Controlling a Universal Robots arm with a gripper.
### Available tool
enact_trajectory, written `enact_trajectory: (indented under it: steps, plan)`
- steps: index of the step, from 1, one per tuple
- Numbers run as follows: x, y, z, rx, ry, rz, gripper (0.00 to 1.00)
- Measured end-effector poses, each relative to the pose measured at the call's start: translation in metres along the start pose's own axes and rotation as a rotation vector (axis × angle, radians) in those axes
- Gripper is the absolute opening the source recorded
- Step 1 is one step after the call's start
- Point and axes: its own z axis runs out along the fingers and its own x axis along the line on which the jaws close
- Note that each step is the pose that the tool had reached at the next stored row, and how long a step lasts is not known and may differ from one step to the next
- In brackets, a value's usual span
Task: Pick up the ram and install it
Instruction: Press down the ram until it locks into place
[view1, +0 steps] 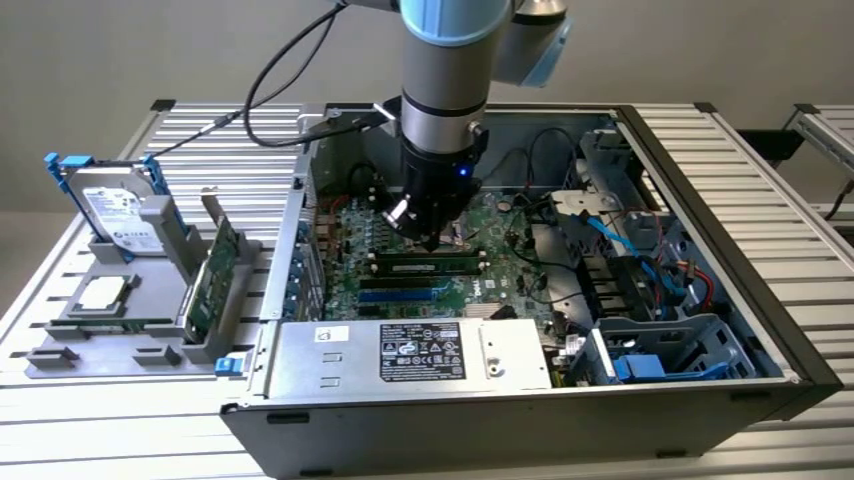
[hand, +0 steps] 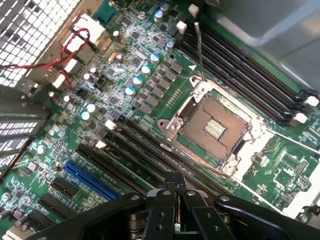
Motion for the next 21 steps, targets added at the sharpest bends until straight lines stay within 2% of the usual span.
enact_trajectory:
  steps: [21]
  plan:
    - [0.0001, -0.0001, 0.0011, 0.0171, -0.0307, 0.380, 0.11]
